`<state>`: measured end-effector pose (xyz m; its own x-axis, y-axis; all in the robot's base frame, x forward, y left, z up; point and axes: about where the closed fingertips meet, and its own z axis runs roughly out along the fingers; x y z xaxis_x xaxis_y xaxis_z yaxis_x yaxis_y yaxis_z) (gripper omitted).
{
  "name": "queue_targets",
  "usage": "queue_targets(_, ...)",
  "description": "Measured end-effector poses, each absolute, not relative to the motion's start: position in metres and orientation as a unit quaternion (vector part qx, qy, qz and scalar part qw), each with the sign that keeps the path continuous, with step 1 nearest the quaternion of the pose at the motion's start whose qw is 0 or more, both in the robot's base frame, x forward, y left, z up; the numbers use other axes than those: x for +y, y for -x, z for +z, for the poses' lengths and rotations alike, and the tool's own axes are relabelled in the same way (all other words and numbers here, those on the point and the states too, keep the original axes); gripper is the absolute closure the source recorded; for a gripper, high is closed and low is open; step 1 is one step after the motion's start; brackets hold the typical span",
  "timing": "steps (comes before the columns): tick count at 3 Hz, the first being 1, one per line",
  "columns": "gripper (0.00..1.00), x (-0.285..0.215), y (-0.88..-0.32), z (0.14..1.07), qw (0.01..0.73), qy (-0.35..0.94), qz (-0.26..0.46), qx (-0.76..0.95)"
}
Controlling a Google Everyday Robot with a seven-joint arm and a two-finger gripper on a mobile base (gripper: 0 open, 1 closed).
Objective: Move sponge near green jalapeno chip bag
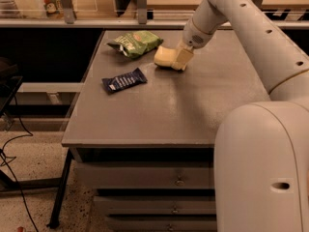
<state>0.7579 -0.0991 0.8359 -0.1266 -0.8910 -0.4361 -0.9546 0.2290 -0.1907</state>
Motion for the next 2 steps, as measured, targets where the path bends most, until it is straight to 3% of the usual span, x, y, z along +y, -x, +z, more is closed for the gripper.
queue_targets(2,0.08,-0.0748,-0.7678,0.8400,0.237,0.620,0.054,0.746)
